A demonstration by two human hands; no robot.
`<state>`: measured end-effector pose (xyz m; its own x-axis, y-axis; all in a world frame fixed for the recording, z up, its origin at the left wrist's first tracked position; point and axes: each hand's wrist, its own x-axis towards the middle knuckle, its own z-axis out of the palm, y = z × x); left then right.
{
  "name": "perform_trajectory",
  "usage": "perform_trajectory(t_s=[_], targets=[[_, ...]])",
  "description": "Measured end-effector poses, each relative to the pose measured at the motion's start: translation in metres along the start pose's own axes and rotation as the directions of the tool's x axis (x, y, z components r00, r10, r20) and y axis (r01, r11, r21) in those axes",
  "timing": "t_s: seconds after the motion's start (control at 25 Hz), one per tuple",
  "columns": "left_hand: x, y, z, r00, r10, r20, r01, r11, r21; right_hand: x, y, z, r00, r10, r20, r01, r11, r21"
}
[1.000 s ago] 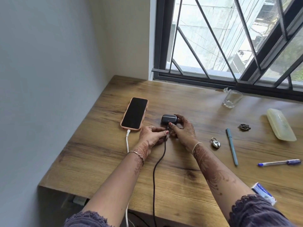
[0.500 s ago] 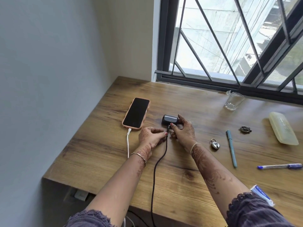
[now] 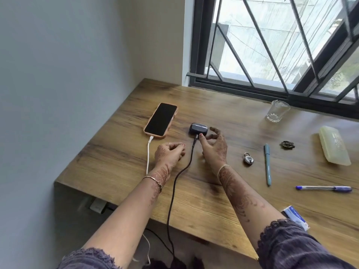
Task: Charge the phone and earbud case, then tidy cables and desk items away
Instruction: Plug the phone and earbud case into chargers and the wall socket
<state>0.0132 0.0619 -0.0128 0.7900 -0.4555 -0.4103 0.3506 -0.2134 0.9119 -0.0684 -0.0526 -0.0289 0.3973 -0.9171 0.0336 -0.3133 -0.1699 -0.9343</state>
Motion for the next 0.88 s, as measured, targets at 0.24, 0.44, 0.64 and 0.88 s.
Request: perform_trajectory(t_s=[0.24, 0.44, 0.64, 0.88], targets=[[-0.031, 0.007, -0.035, 0.989, 0.038, 0.142, -0.03, 0.998, -0.057, -0.048, -0.011, -0.005, 0.993, 0.117, -0.032, -0.11, 0.977, 0.183], [-0.065, 0.009, -0.102, 0.972, 0.106, 0.209, -0.082, 0.989, -0.122, -0.115, -0.038, 0.014, 0.993, 0.098, -0.066, -0.067, 0.926, 0.372], [-0.094, -0.015, -0.185, 0.971, 0.113, 0.213, -0.095, 0.991, -0.092, -0.201, -0.072, 0.062, 0.995, 0.081, -0.056, -0.041, 0.854, 0.519], [-0.111, -0.07, -0.259, 0.995, 0.029, 0.095, -0.022, 0.997, -0.074, -0.298, -0.066, 0.132, 0.991, 0.103, 0.086, -0.127, 0.927, 0.354]])
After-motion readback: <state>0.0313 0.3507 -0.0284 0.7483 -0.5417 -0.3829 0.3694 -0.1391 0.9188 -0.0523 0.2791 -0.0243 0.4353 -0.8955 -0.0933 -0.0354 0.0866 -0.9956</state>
